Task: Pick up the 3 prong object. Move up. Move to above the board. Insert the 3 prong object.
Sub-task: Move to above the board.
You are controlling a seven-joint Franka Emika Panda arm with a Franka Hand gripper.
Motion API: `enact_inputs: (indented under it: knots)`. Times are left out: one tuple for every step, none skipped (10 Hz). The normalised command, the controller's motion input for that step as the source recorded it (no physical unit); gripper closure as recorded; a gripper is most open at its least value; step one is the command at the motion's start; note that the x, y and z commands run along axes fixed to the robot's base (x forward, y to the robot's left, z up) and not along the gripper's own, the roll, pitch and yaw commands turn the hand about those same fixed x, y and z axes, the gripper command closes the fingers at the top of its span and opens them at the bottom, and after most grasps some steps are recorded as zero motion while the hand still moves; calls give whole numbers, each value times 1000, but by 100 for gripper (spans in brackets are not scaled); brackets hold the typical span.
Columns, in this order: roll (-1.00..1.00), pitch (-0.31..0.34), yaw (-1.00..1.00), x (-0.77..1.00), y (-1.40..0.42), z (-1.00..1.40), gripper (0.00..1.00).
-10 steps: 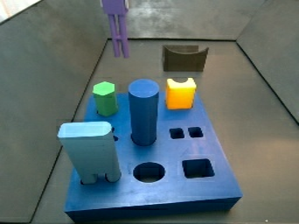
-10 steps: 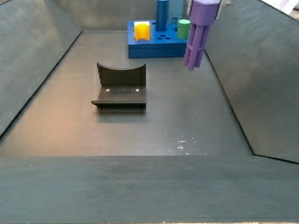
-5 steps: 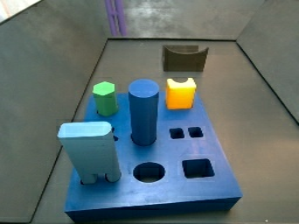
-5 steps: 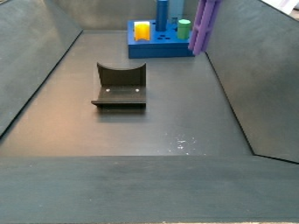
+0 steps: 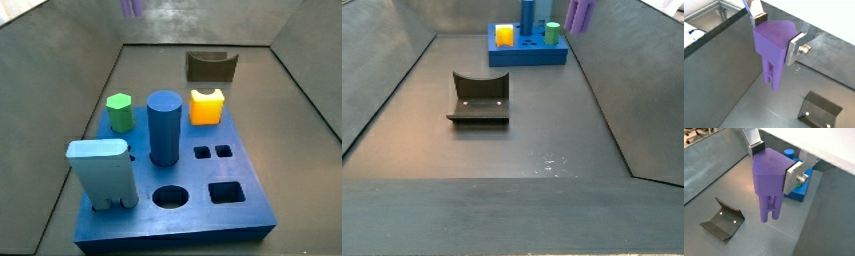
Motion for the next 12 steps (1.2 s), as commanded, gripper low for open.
enact_inputs:
  knots:
    - [47, 92, 8, 2, 28, 309, 100]
    - [151, 627, 850, 412, -1000, 104, 100]
    - [151, 610, 840, 417, -1000, 65, 100]
    - [135, 546, 590, 450, -1000, 69, 100]
    - [54, 393, 302, 470, -1000, 74, 100]
    - [40, 264, 165, 465, -1000, 75, 100]
    - [25, 147, 71, 465, -1000, 81, 100]
    - [23, 115, 39, 474, -1000, 84, 100]
    - [22, 116, 32, 496, -1000, 86, 100]
    - [32, 128, 23, 530, -1000, 93, 100]
    - [61, 141, 15, 415, -712, 73, 100]
    - [83, 138, 13, 297, -458, 56, 100]
